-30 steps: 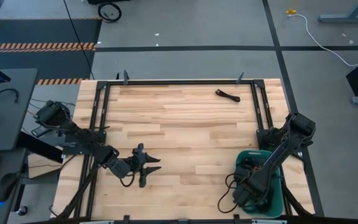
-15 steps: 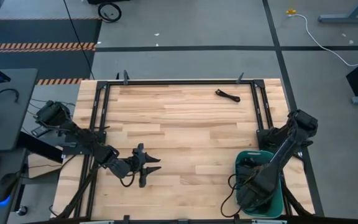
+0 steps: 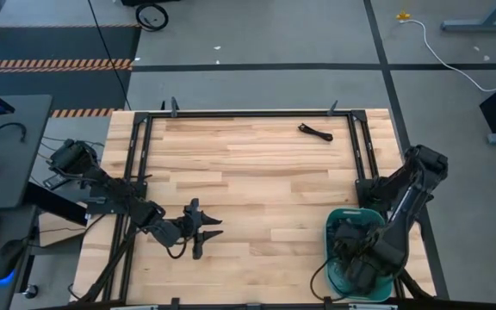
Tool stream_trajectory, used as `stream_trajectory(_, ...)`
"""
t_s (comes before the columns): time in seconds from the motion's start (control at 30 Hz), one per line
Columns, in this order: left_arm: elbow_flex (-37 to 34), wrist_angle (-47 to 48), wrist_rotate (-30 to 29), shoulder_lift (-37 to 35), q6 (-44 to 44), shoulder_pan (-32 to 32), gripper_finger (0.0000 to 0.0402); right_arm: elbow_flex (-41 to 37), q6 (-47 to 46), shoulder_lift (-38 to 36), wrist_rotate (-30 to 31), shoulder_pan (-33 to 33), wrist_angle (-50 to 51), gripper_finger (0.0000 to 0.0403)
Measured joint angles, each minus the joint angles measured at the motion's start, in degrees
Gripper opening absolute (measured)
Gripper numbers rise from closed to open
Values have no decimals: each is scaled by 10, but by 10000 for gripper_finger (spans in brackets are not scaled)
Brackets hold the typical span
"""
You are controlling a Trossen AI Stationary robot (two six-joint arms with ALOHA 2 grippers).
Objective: Pick and place USB-C Cables
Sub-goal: Put the black charger cable into the blue bin
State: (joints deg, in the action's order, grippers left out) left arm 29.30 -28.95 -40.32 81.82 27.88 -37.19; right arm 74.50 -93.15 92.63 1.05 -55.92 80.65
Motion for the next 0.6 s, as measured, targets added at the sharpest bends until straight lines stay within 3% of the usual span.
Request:
stream_trajectory(0.17,0,6,0,0,0,0,142,-120,-32,1,-25,-15,-168,5)
stream_trajectory(0.27,0,6,0,0,0,0,142,-149,-40,1,-27,-15,-183,6)
stream_trajectory(0.5,0,5,0,0,0,0,142,-46,23,-19,-58,13,-125,3)
stream_trajectory(0.6,0,5,-3,0,0,0,142,8,72,-34,-16,28,-106,7)
